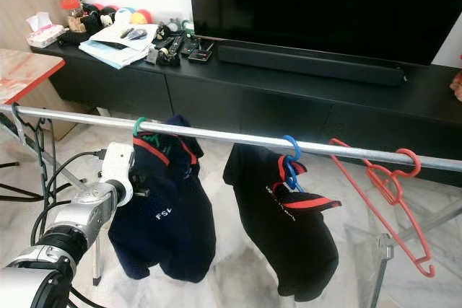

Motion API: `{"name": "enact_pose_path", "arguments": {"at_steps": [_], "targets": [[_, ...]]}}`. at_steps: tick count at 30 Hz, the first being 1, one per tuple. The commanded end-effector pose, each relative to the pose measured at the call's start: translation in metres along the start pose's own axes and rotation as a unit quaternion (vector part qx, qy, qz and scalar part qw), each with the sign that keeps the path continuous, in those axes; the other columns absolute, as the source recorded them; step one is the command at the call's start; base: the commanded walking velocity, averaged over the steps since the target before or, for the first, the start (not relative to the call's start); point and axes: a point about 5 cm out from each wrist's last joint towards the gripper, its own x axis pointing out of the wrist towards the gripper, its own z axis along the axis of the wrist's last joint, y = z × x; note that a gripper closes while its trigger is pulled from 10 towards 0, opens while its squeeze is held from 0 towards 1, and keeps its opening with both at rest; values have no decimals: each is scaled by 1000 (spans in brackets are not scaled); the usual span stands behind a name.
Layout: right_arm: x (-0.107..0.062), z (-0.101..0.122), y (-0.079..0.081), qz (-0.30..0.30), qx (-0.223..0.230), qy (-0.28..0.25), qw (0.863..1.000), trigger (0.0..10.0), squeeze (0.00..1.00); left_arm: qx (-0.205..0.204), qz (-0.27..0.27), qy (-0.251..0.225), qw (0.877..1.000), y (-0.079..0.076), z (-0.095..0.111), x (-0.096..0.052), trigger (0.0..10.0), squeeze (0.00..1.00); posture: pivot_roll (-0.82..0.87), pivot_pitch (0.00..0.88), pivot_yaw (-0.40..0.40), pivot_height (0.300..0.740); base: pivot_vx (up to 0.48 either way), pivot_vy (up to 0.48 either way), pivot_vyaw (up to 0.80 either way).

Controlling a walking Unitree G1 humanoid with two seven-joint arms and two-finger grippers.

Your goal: Hang hanger

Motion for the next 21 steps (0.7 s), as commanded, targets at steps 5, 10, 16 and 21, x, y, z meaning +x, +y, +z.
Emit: {"name": "enact_pose_path", "arguments": {"at_steps": [5, 10, 16, 21], "targets": [[-1, -7, 1, 1, 4, 12, 1000, 10000, 0, 11, 2, -37, 999, 5, 5, -6, 10000, 1000, -54, 96, 36, 740, 0, 0, 0], [-1, -7, 1, 0, 5, 11, 1000, 10000, 0, 28, -2, -65, 998, 9, 4, -19, 10000, 1000, -53, 90, 38, 740, 0, 0, 0], [-1, -7, 1, 1, 4, 11, 1000, 10000, 0, 52, -9, -95, 994, 12, -1, -46, 10000, 1000, -44, 74, 41, 740, 0, 0, 0], [-1, -7, 1, 1, 3, 11, 1000, 10000, 0, 76, -4, -120, 990, 18, 2, -66, 10000, 1000, -40, 57, 48, 740, 0, 0, 0]]}}
